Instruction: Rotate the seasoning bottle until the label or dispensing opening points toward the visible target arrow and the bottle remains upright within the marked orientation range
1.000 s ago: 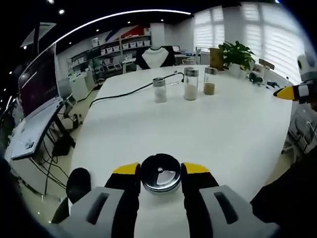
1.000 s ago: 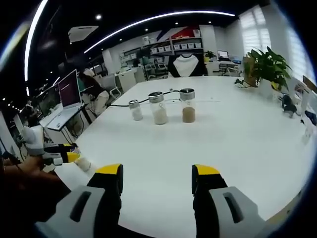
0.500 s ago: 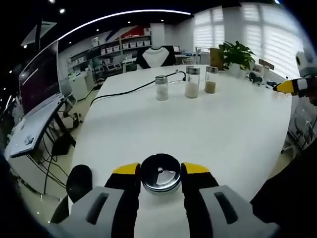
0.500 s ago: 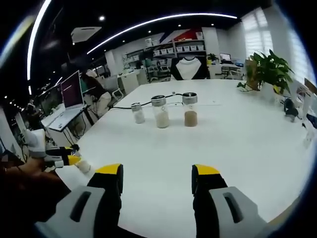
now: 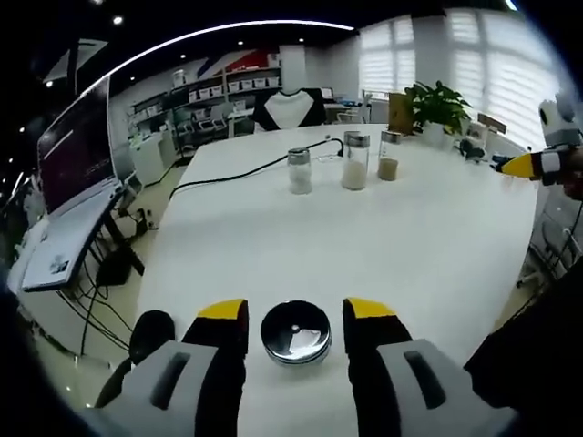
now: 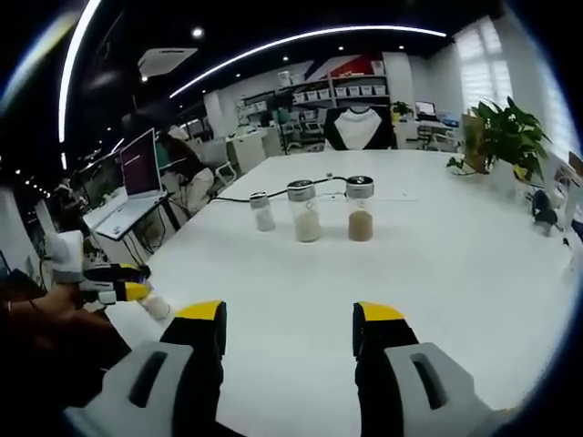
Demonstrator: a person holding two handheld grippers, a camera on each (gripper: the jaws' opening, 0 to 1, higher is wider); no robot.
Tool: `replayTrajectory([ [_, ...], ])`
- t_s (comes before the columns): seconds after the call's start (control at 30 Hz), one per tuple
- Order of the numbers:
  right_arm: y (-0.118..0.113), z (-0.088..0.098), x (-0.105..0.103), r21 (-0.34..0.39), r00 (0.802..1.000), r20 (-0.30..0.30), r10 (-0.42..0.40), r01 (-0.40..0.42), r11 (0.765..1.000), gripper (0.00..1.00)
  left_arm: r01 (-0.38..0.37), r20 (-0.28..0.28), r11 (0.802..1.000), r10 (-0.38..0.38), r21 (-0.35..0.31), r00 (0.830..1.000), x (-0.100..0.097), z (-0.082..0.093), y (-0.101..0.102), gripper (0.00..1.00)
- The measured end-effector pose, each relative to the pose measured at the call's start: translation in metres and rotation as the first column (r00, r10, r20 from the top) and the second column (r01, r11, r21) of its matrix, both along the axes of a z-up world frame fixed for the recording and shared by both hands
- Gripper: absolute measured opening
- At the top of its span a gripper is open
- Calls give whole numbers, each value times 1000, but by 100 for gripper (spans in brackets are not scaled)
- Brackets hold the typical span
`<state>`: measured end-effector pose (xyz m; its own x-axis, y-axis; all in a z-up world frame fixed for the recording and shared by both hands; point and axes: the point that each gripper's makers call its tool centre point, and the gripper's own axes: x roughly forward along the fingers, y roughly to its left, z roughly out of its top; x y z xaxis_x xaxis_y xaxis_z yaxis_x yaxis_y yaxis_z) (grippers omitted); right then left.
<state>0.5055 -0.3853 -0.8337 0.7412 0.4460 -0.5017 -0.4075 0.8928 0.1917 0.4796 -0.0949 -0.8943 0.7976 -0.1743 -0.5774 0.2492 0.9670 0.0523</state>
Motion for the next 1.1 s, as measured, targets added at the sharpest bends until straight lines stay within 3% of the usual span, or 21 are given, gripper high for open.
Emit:
replayTrajectory([
  [0.2,3,4,9,24,1000,14,10,-10,1000,55,-15,-23,1000,15,1,1000,-3,8,2,53],
  [0.27,3,6,12,31,1000,21,16,-16,999,55,-48,-34,997,46,-57,998,-2,8,1,55],
  [0.53,0,11,13,85,999,31,15,-18,996,55,-38,-48,999,37,-17,998,-5,20,-3,57],
  [0.67,-1,13,14,98,999,41,8,-12,995,55,-37,-51,999,35,-39,998,-3,26,-9,59],
  [0.73,-3,15,15,113,999,52,3,-9,994,57,-33,-27,999,32,-36,999,0,32,-11,61],
  [0.77,-4,14,16,119,999,49,4,-10,993,57,-72,48,996,75,-56,996,7,44,-10,60],
  [0.8,-5,12,16,122,999,40,9,-14,992,58,-68,70,995,73,-69,995,9,50,-11,60],
  [1.0,-11,8,14,109,999,34,29,-32,994,59,-62,61,996,66,-64,996,2,55,-16,72],
  [1.1,-16,6,16,117,999,34,20,-24,993,59,-76,39,988,82,-131,996,-2,51,-22,76],
])
